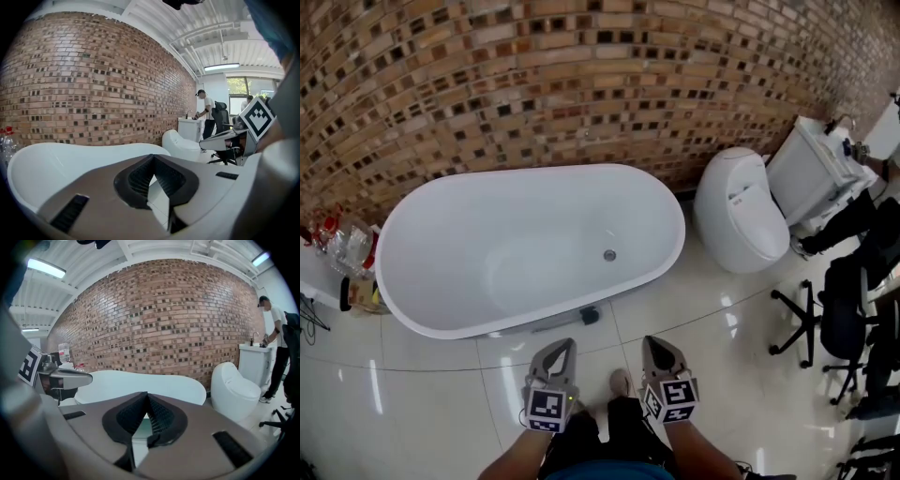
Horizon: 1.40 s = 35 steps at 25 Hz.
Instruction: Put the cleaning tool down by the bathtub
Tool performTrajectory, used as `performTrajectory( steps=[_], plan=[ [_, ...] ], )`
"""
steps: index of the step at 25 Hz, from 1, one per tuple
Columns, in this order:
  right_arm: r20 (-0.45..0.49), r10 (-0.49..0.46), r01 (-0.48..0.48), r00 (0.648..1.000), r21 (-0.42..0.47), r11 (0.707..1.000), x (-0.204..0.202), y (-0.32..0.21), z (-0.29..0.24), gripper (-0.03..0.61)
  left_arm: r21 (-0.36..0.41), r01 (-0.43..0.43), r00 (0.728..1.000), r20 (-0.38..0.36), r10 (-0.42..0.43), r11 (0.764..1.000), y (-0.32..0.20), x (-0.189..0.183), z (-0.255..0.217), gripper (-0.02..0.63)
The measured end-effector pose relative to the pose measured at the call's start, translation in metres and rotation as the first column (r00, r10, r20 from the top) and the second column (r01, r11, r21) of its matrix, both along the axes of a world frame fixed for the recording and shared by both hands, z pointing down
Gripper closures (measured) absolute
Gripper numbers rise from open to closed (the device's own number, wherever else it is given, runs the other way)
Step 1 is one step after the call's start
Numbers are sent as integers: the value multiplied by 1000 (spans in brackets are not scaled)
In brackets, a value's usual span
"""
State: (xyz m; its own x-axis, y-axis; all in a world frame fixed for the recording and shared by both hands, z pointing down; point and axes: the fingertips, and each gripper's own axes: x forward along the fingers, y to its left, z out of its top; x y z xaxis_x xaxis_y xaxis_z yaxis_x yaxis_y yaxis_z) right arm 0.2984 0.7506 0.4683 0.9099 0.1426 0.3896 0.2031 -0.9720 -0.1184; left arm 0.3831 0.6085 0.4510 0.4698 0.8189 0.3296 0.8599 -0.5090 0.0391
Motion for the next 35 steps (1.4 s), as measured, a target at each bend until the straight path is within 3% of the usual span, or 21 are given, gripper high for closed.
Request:
performTrajectory(
  steps=[5,10,14,17,25,35],
  plan=[
    [-87,17,-19,996,-20,1000,-15,-13,-75,561,-33,-10,1000,-29,9,999,-13,-18,-66,612],
    [-153,-101,92,983,-64,994,-33,-22,-141,561,-44,14,993,-117,-19,999,-22,-45,-127,612],
    [-197,-139,121,971,-99,988,-44,-11,-182,561,-93,119,991,-52,-125,989,-30,-66,-148,612],
    [-249,-132,106,959,-114,988,-53,-3,-214,563,-116,113,992,-51,-119,987,-20,-81,-170,612],
    [-300,-81,43,951,-131,990,-90,13,-247,563,-160,35,983,-175,-63,987,7,-110,-216,612],
    [-312,-47,9,949,-122,992,-98,5,-253,565,-130,19,982,-184,-43,991,-3,-107,-208,612]
  ],
)
